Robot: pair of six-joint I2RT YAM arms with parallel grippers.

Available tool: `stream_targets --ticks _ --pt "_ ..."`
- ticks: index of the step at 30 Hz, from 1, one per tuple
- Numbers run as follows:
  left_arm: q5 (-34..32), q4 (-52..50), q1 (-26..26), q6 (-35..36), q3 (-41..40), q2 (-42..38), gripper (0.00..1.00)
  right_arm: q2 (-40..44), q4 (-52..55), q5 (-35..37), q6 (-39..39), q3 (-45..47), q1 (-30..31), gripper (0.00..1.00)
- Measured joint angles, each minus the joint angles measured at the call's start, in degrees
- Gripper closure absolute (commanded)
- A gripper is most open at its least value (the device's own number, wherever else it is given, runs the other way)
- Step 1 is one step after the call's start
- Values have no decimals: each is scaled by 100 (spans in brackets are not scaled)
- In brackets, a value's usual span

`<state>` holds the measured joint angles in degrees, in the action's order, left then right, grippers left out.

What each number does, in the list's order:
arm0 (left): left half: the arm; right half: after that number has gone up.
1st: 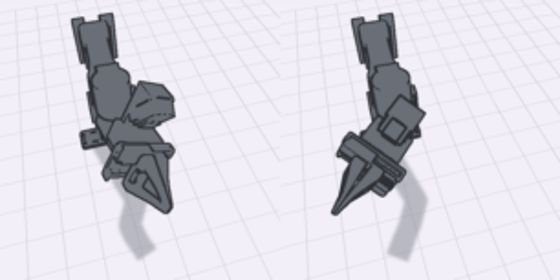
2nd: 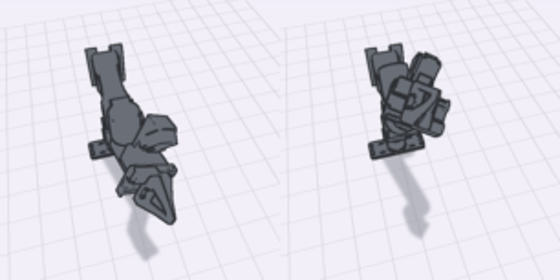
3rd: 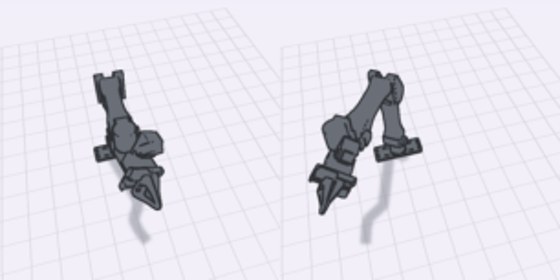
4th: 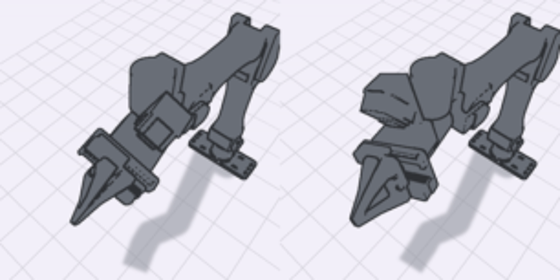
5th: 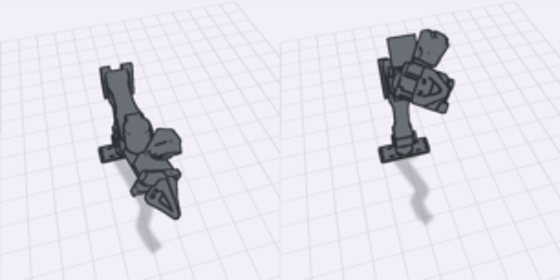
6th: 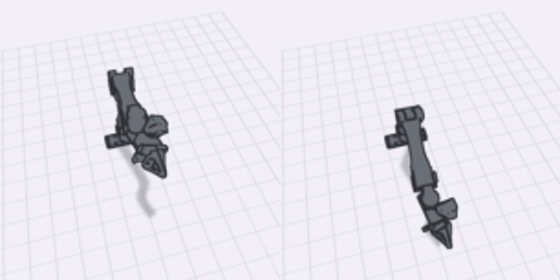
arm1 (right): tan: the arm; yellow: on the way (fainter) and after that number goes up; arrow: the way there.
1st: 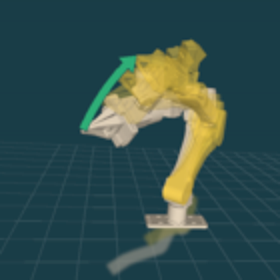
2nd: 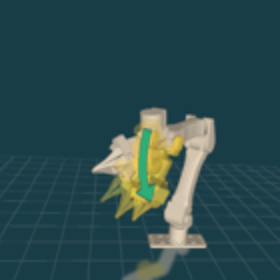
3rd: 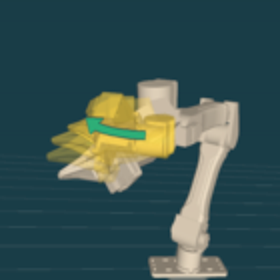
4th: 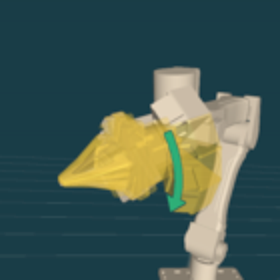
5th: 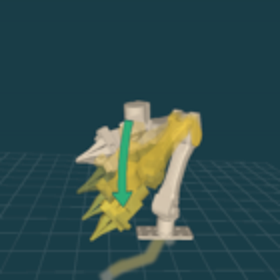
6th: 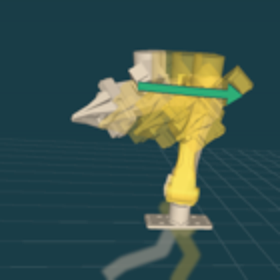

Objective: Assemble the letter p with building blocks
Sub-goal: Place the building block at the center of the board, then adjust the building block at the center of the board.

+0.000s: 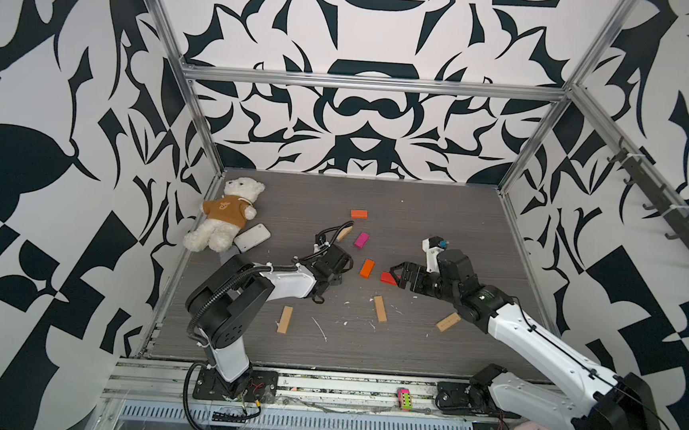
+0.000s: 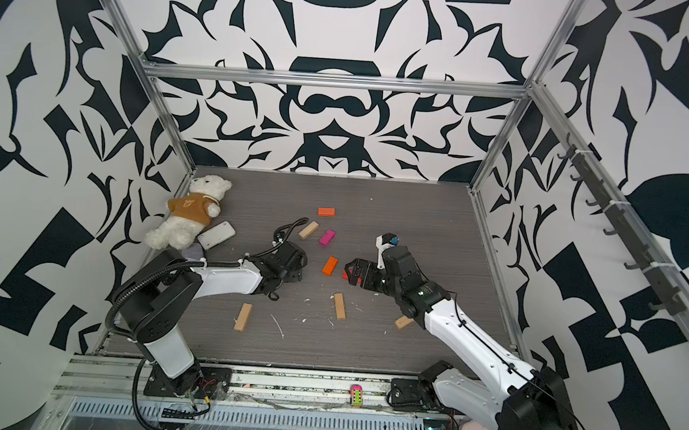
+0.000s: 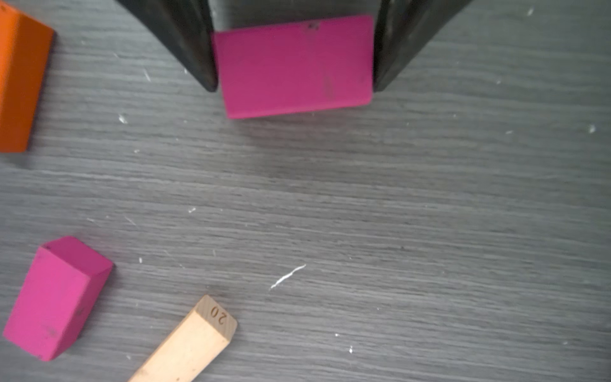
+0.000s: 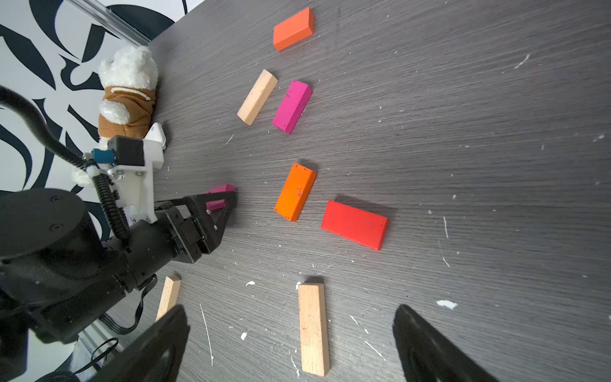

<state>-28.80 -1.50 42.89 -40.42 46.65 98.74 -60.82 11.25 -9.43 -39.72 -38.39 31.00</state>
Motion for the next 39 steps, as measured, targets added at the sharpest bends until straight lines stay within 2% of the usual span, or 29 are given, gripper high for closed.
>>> stream_targets --ticks 4,8,13,20,26,30,34,39 --pt "-92 24 107 -76 -101 -72 8 0 -2 0 -28 0 0 1" --pt "-26 -81 144 -118 -249 -269 6 0 -2 0 -39 0 0 1" --pt "356 -820 146 -197 -184 -656 1 -44 0 4 -33 0 0 1" --pt "931 -2393 35 -461 1165 -800 1 -319 -66 0 -13 -28 7 1" --pt "1425 -3029 -402 -490 1823 -452 1 -581 -258 -50 2 -188 109 1" --pt "1733 -3318 -658 -400 2124 188 1 -632 -356 -66 9 -243 219 1" --pt "1849 -3442 -765 -297 2260 610 0 -640 -387 -66 9 -249 317 1" --pt "1921 -3467 -837 -192 2332 826 5 -640 -387 -66 7 -249 389 1"
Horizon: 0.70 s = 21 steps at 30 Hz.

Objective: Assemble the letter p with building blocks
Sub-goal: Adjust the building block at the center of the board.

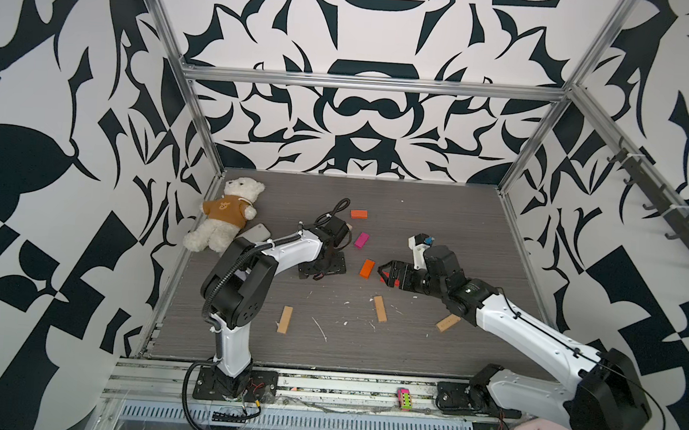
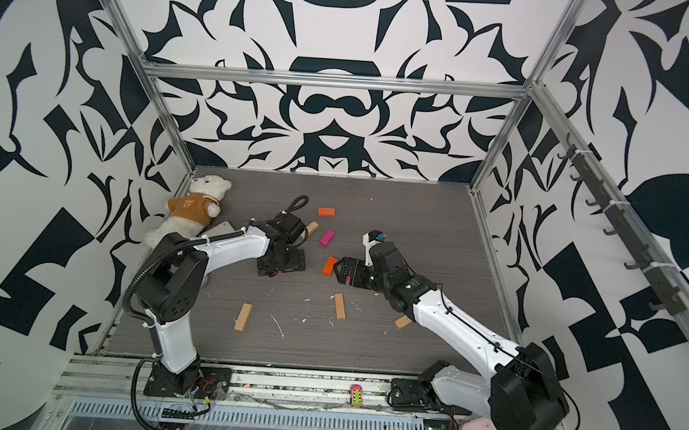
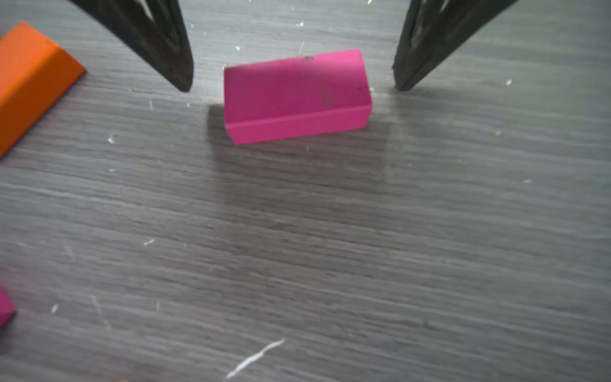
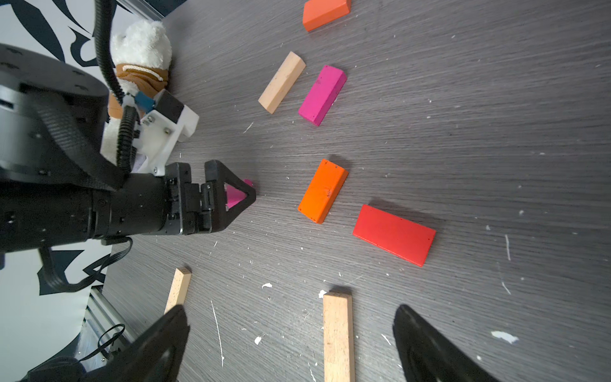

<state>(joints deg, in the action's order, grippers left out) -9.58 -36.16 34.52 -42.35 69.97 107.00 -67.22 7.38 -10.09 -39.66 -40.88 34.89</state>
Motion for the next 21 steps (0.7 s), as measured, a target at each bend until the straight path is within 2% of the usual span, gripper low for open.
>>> stream_targets --ticks 5,14,21 --pt "37 13 -39 118 66 127 14 0 0 2 0 0 13 1" --pt "-24 35 -39 310 173 223 38 0 0 7 0 0 22 1" --pt "-22 74 7 457 168 219 45 -50 11 92 2 0 81 1"
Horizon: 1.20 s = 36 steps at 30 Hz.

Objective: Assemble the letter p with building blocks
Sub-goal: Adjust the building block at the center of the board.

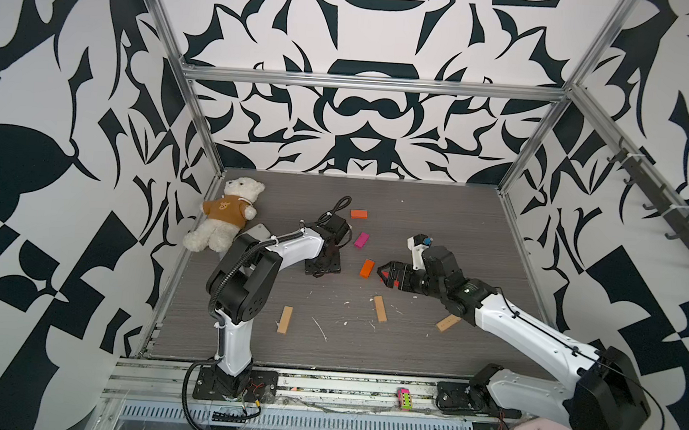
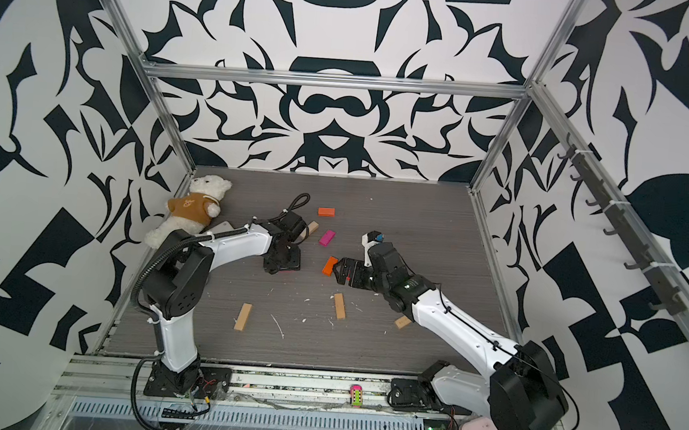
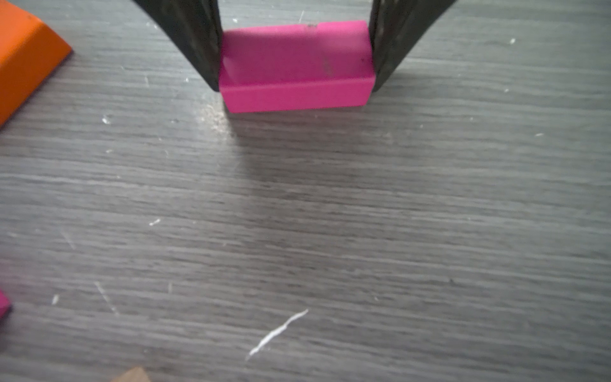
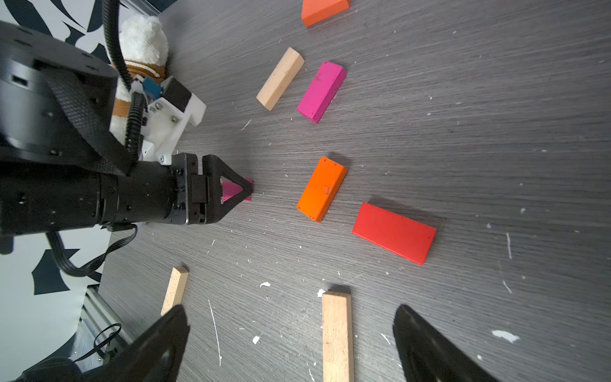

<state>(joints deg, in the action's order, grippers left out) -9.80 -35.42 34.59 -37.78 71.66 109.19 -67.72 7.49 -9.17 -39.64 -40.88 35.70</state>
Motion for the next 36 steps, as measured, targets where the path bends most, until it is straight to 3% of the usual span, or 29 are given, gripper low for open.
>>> stream_targets --ticks 10,36 --pt "87 68 428 0 -553 -422 45 0 61 282 31 0 258 1" --pt "111 310 496 -33 -848 -636 38 -184 212 669 35 -20 603 2"
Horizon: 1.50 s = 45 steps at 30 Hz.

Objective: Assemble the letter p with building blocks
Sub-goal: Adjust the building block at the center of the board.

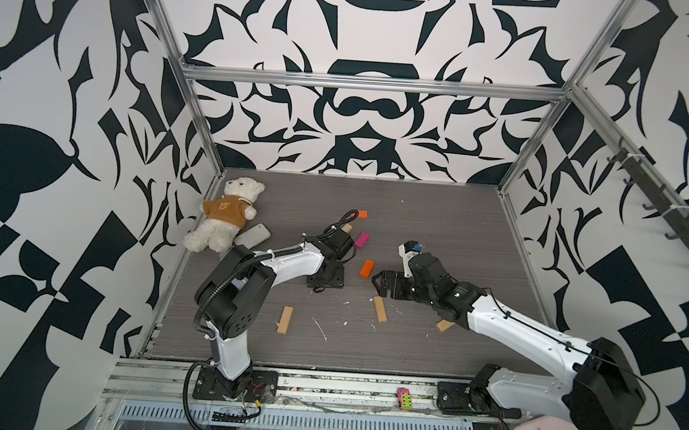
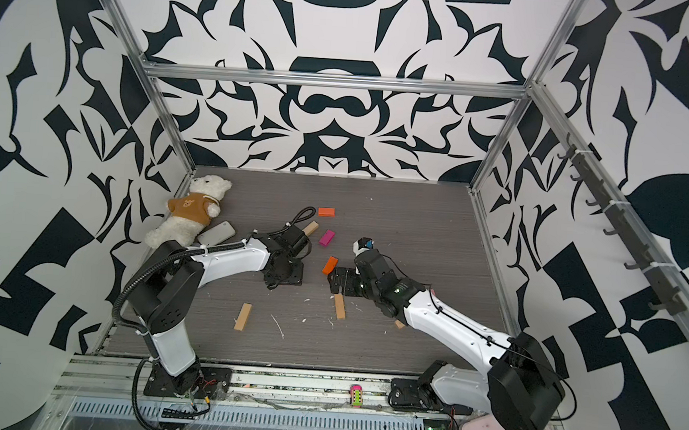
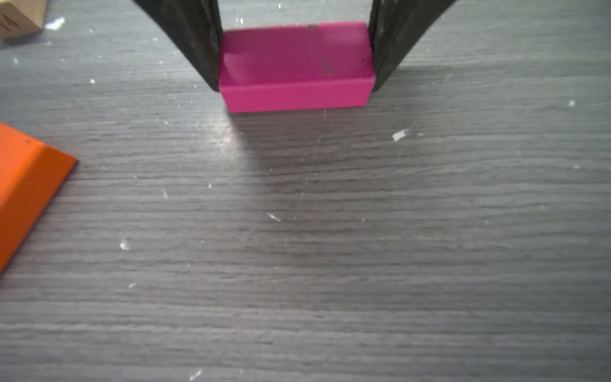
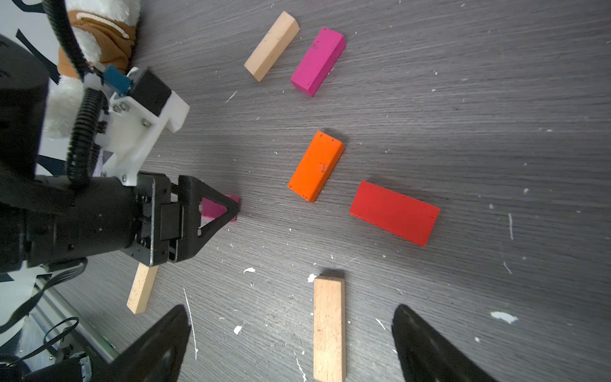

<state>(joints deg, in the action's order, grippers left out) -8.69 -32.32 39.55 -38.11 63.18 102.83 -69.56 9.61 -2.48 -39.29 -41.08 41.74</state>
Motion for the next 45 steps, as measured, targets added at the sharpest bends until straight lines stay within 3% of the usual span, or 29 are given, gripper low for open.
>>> stream_targets --ticks 27,30,40,45 --pt "-199 39 17 107 409 372 36 -142 0 59 -4 -24 42 2" --pt "-208 42 22 105 411 376 32 -149 -2 59 -4 -24 44 2" --pt "-214 164 31 122 415 378 3 -306 0 59 -4 -48 48 2" --pt "-101 210 31 133 365 286 1 -328 7 79 -2 -144 52 2"
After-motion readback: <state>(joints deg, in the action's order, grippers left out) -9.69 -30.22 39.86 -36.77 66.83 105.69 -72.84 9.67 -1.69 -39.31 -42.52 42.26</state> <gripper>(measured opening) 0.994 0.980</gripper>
